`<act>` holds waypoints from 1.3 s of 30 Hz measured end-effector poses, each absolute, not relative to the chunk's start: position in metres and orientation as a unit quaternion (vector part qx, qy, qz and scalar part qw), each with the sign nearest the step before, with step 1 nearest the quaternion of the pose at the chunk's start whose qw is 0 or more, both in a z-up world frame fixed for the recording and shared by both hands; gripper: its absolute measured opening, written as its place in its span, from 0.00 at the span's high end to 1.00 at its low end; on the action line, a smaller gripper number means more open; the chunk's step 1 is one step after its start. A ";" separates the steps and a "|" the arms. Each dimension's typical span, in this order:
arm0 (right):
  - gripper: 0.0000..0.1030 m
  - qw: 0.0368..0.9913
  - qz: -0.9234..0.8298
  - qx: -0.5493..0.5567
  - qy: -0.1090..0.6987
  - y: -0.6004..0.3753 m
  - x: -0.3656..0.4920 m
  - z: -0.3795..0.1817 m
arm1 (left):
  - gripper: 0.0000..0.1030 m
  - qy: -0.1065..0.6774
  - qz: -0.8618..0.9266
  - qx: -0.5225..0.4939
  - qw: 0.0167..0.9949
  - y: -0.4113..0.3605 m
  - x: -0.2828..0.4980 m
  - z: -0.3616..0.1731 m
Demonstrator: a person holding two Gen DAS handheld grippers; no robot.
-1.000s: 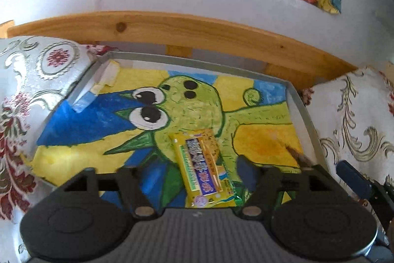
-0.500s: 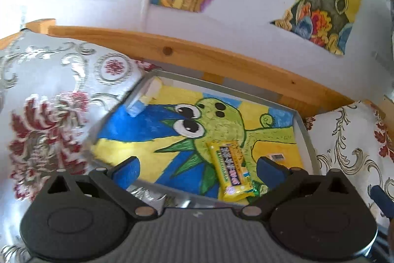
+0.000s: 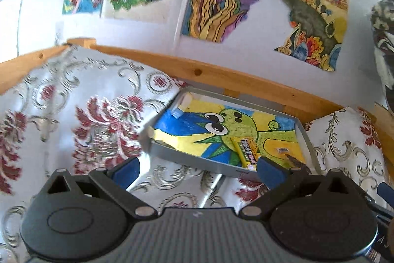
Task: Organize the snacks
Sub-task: 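Move both open grippers back over the snack pile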
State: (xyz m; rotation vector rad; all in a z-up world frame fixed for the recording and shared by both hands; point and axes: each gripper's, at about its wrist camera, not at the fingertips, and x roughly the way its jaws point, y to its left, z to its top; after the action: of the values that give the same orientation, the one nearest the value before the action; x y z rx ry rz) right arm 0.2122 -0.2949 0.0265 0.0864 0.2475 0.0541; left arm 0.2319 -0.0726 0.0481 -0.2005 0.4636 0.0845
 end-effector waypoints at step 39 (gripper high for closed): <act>0.01 0.951 0.043 -0.044 0.304 -0.215 0.113 -0.016 | 0.00 0.322 0.059 -0.100 0.940 0.018 0.099 -0.041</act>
State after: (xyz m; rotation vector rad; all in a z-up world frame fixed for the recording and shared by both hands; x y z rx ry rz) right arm 0.1125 -0.2150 -0.0161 -0.0889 0.6183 0.0881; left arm 0.0991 0.0184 -0.0406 -0.2045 0.6564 0.1210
